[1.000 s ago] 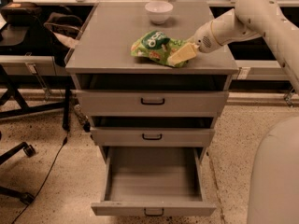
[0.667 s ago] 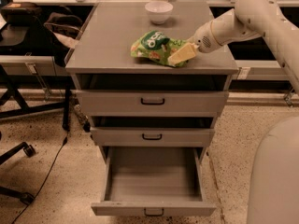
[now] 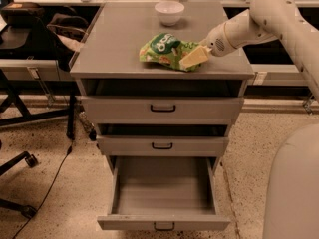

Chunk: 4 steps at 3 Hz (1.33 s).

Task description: Place green rice chip bag into bottom drawer

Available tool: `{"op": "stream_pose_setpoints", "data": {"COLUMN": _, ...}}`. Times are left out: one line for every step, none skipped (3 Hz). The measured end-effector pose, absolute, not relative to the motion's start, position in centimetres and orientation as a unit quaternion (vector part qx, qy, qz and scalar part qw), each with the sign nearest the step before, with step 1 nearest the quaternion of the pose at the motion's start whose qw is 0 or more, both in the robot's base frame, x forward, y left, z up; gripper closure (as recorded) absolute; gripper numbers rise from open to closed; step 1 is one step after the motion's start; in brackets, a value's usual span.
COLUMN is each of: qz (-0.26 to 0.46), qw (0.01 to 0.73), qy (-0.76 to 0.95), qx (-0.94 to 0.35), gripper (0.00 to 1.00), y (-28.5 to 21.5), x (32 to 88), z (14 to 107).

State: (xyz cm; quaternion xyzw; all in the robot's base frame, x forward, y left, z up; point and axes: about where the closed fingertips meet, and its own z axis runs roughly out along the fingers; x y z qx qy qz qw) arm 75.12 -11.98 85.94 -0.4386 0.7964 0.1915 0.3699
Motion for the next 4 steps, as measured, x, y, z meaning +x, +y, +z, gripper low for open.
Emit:
{"op": "stream_pose_setpoints", "data": {"qz": 0.192, "qw": 0.37, "qy": 0.796, "qx": -0.439, "gripper": 1.0, "y": -12.0, "x": 75.1, "z": 85.9}}
{"op": "stream_pose_setpoints", "data": {"qz": 0.199, "qw": 0.385, "qy": 0.786, "qx": -0.44, "gripper": 1.0, "y": -12.7, "x": 73.2, "z": 86.8}}
{"op": "stream_pose_setpoints", "data": {"qz": 0.199, "qw": 0.415, "qy": 0.769, "qx": -0.444, "gripper": 1.0, "y": -14.2, "x": 68.9, "z": 88.8}}
{"op": "stream_pose_setpoints", "data": {"qz": 0.208, "qw": 0.417, "qy": 0.754, "qx": -0.463, "gripper": 1.0, "y": -15.6, "x": 62.1, "z": 89.1}}
